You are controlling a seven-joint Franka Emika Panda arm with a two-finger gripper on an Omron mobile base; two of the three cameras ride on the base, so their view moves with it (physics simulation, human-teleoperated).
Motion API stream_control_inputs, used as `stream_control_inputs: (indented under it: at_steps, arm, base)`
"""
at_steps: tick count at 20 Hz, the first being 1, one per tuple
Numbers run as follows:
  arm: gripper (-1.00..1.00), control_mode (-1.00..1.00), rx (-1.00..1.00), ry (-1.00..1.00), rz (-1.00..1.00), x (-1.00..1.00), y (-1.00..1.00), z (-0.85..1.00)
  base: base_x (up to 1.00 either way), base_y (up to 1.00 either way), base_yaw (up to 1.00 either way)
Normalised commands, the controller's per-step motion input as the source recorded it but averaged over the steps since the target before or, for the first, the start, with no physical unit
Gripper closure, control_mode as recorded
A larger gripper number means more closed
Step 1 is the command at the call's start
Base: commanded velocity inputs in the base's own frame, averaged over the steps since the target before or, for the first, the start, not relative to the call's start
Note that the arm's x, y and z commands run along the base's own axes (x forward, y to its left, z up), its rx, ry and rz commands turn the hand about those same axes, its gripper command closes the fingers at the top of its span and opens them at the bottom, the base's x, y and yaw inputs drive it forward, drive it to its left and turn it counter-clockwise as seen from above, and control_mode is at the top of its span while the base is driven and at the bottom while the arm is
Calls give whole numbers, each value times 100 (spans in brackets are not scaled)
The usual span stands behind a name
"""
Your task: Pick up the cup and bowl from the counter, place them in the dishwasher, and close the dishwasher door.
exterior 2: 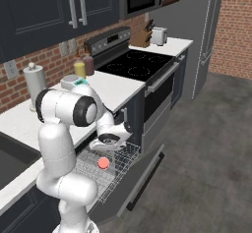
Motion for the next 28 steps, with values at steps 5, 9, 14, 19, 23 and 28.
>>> stream_control_inputs:
  at_steps: [5, 9, 14, 19, 23, 28]
  arm:
    - [-100, -100, 0, -2, -1, -5, -1, 100]
    - [-100, -100, 0, 23, -6, 0, -2, 100]
    - [-100, -100, 0, 33, -11, 0, 0, 100]
    - [-100, -100, 0, 28, -12, 0, -6, 100]
    - [-100, -100, -2, 5, -7, 0, 8, 29]
    - [-100, -100, -13, -1, -18, 32, 30, -1]
  base:
    - [0, 0, 0]
    - [0, 0, 0]
    - [0, 0, 0]
    - [0, 0, 0]
    - [0, 0, 0]
    - [0, 0, 0]
